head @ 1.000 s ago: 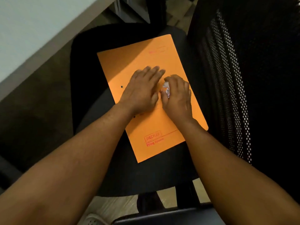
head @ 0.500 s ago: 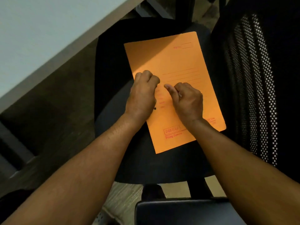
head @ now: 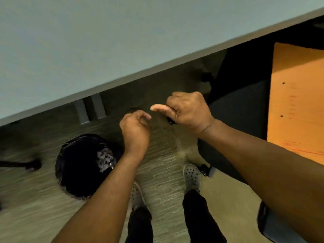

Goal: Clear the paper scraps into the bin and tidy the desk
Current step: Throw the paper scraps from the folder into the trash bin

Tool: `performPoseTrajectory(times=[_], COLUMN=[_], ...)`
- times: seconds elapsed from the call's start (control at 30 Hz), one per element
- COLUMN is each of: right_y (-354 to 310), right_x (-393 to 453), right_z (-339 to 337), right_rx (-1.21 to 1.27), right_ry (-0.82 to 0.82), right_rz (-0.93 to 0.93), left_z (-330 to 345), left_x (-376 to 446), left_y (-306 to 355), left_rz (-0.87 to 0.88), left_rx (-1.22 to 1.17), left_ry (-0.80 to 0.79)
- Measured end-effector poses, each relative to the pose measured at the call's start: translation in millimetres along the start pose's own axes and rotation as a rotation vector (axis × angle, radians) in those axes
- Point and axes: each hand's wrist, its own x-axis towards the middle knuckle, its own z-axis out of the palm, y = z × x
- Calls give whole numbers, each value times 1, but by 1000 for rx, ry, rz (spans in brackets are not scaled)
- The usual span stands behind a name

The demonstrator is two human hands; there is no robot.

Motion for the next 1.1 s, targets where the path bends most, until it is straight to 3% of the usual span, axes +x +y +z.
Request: performPoseTrajectory(times=[0.13, 0.23, 0.4, 0.5, 0.7, 0.83, 0.9, 1.0, 1.1], right_y=[-78, -134, -214, -251, -297, -309, -312, -304, -293], right_x=[17, 15, -6, -18, -27, -38, -41, -51, -61], right_z=[58, 101, 177, 219, 288, 322, 331, 344, 344], right_rx=[190, 150, 212, 316, 386, 410, 433, 245, 95], right_ry=[-157, -248, -383, -377, -381, -440, -582, -851, -924], right_rz=[122, 207, 268, 362, 595, 595, 542, 391, 208], left_z=[-64, -105, -148, -158, -159, -155, -152, -145, -140], left_x=[-17, -41, -82, -96, -101, -97, -93, -95, -105], left_y=[-83, -145, -230, -269, -307, -324, -333, -352, -363], left_rz=[-412, -552, -627, -647, -702, -615, -590, -553, -513], left_rx=[-20, -35, 67, 111, 163, 161, 107, 265, 424], left_ry=[55, 48, 60, 109, 250, 292, 251, -8, -195])
